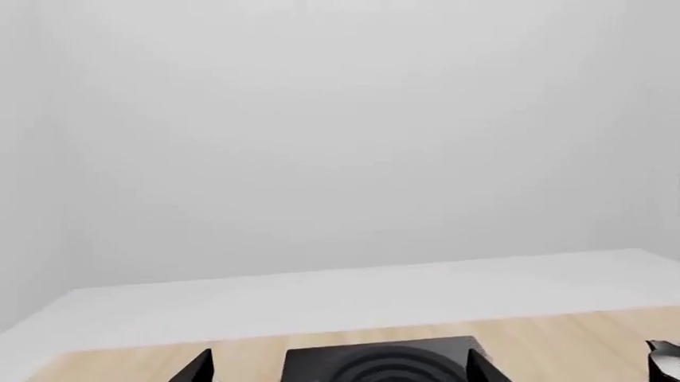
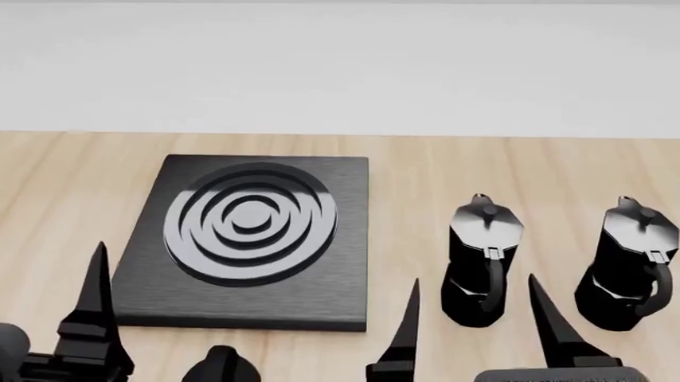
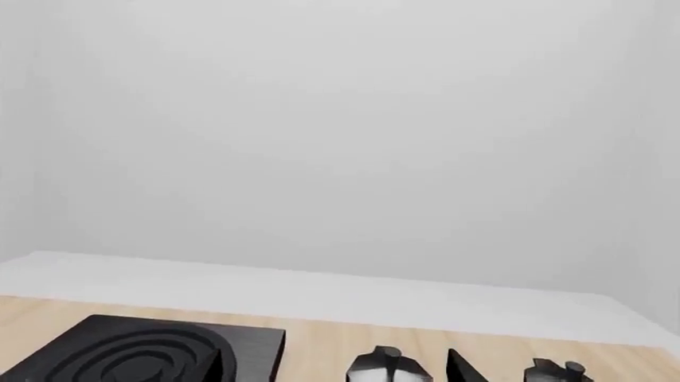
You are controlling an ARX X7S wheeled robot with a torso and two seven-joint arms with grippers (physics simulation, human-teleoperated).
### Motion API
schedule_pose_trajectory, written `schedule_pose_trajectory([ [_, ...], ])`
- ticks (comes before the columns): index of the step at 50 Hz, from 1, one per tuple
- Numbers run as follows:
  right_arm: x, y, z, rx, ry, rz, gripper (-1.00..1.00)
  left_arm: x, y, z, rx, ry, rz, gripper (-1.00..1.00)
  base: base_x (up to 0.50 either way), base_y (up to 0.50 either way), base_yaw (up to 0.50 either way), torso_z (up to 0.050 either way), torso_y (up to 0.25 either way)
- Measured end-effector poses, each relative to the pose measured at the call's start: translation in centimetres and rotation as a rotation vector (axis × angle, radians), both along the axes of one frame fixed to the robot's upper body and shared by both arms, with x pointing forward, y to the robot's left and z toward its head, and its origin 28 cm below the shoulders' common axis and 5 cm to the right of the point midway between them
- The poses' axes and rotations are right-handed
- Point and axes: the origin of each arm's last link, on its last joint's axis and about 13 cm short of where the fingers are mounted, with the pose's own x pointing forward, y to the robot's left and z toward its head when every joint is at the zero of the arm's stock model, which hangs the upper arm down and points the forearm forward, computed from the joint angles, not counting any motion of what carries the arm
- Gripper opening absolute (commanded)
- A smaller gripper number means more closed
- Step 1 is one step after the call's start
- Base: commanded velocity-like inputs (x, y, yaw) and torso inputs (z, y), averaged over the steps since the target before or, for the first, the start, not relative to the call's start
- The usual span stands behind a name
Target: Put the right moka pot on the stove.
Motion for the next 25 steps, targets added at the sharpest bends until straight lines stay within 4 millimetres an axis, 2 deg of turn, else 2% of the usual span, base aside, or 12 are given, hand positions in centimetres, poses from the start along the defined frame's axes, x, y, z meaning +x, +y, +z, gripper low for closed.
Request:
schedule_pose_trajectory([
  [25,-0.01,0.02,0.34,-0.013,-0.013,-0.003,1.0,0.04,0.01,-0.11,-0.006,0.008,-0.003,1.0,0.0,0.0,0.0,0.0,-0.136],
])
